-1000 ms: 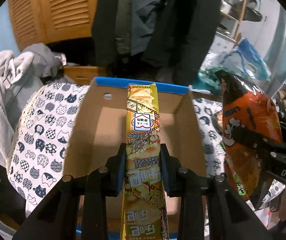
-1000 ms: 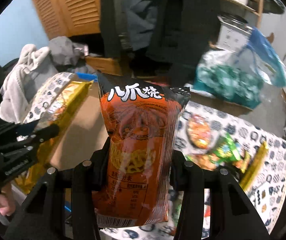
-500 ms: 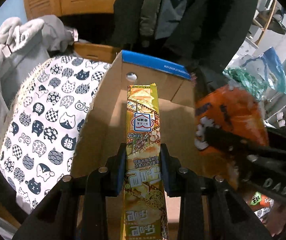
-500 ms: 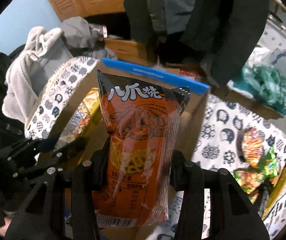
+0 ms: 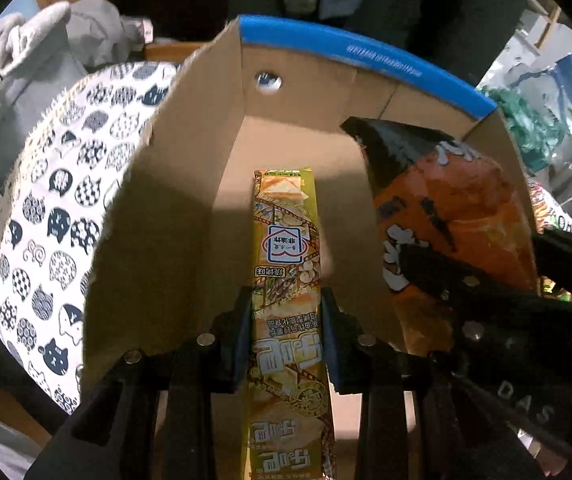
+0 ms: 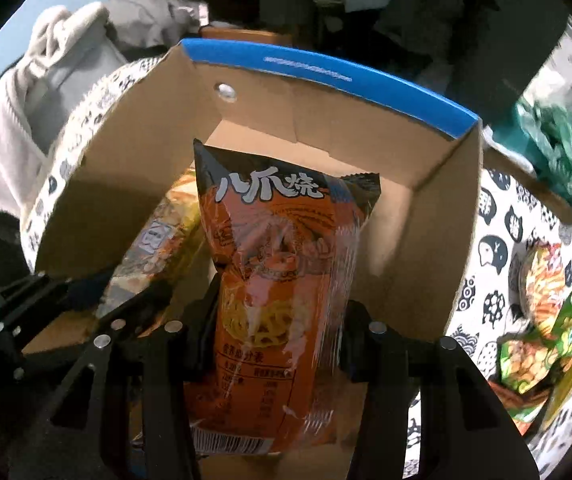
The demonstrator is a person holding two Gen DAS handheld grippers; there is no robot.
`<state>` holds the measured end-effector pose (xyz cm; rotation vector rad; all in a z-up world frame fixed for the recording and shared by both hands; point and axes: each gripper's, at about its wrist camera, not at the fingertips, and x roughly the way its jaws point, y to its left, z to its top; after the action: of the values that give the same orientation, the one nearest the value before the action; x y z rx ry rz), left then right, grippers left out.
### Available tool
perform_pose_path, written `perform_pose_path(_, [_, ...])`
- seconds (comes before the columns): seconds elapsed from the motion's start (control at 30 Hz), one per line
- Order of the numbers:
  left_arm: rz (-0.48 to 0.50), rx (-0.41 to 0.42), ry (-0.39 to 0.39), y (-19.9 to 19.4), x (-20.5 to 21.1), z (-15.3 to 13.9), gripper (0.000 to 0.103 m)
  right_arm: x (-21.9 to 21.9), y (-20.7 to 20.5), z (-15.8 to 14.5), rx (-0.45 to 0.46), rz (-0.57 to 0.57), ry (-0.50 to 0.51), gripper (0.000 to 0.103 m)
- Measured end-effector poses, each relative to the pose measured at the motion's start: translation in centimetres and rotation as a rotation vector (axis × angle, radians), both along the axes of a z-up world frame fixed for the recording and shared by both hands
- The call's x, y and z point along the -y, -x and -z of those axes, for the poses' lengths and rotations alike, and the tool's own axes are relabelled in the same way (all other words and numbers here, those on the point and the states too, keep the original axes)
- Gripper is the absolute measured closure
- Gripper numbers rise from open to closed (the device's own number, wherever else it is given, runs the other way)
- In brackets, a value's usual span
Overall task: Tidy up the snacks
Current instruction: 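Carry both snacks into the cardboard box and open both tools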
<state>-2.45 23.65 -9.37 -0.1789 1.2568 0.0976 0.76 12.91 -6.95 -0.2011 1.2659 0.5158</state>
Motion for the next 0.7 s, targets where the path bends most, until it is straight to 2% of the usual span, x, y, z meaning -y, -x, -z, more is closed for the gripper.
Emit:
perform_pose_path(0.1, [-0.009, -0.011, 0.001, -0.2, -0.2, 0.3, 0.071, -0.4, 0.2, 0.1, 0.013, -0.012, 0.034, 0.056])
perform_pose_path(0.23, [-0.009, 0.002, -0.019, -0.2, -0.3, -0.1, 0.071, -0.2, 0.4, 0.1, 0.023, -0.002, 0.03, 0.055])
perform_pose_path(0.3, [-0.012, -0.003, -0.021, -0.1, -0.5, -0.2, 0.063, -0.1, 0.4, 0.1, 0.027, 0.005, 0.03, 0.055])
perform_pose_path(0.33, [-0.013, -0.007, -0.026, -0.1, -0.6, -0.2, 0.053, -0.6, 0.4, 0.4, 0.026, 0.003, 0.026, 0.054])
perform_pose_path(0.37, [-0.013, -0.005, -0.034, 0.1, -0.6, -0.4, 0.049, -0.5, 0.5, 0.4, 0.023, 0.003, 0.018, 0.052])
perform_pose_path(0.43, [-0.012, 0.005, -0.032, 0.5, -0.1, -1.0, 0.047, -0.5, 0.4, 0.2, 0.024, 0.01, 0.018, 0.035])
perform_pose_path(0.47, [-0.013, 0.008, -0.034, 0.7, -0.1, -1.3, 0.043, -0.2, 0.4, -0.1, 0.032, 0.02, 0.014, 0.032])
perform_pose_path(0.57, [-0.009, 0.039, -0.047, 1.4, 0.3, -2.5, 0.034, 0.8, 0.4, -1.3, 0.053, 0.048, -0.025, 0.03])
perform_pose_path(0.7, [-0.011, 0.075, -0.045, 1.9, 0.6, -4.3, 0.031, 2.4, 0.4, -3.3, 0.089, 0.081, -0.053, 0.026])
